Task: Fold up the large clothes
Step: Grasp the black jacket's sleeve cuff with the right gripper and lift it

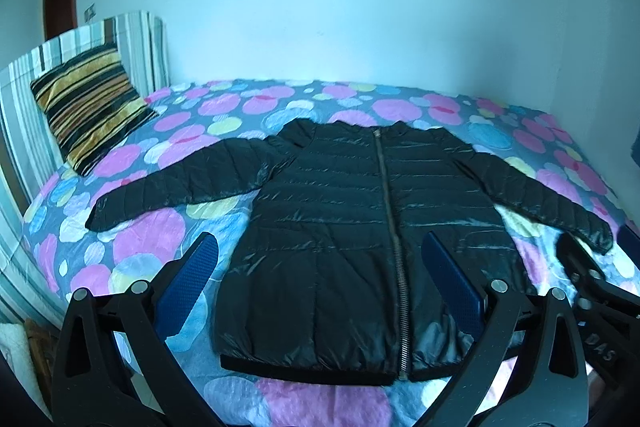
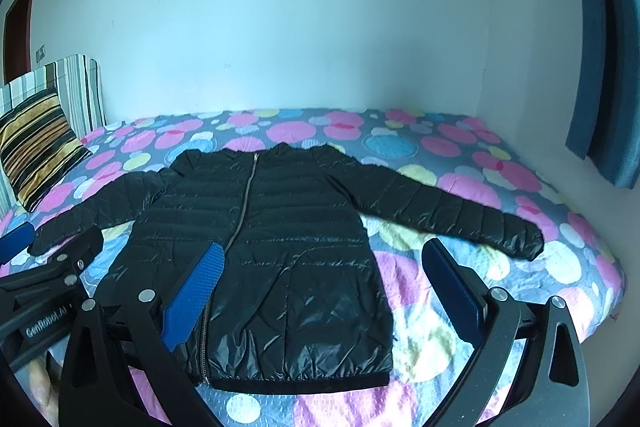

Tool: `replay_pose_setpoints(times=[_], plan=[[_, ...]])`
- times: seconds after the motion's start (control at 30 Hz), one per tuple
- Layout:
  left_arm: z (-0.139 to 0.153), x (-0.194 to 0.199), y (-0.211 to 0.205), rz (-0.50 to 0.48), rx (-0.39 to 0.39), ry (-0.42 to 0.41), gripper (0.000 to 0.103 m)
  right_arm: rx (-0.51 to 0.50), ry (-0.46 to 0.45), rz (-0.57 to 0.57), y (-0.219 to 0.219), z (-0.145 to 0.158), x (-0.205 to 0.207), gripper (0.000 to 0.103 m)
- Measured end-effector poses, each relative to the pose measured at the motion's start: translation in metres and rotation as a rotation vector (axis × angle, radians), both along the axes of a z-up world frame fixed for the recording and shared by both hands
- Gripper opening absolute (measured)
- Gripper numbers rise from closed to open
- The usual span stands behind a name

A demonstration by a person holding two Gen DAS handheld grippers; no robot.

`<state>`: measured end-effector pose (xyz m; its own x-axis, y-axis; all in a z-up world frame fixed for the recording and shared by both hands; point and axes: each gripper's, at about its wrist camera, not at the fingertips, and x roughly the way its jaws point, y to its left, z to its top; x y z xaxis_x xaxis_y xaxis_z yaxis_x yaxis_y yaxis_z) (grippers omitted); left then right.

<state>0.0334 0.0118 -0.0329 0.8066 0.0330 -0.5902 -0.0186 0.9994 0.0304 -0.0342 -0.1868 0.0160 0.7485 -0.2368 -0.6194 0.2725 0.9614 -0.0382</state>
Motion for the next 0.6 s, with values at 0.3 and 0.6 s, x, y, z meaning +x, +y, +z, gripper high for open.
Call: replay_pose_setpoints(times=[0.3,0.6], plan=[[-0.043,0.075,0.071,0.259,0.108,0.092,0.101,0.057,0.112,-0.090,-0.049,-0.047,0.035,0.098],[-0.106,0.155,0.187,0.608,0.326,0.221,0.101,0.113,0.155,-0.405,-0.194,-0.082,0.061,0.098]])
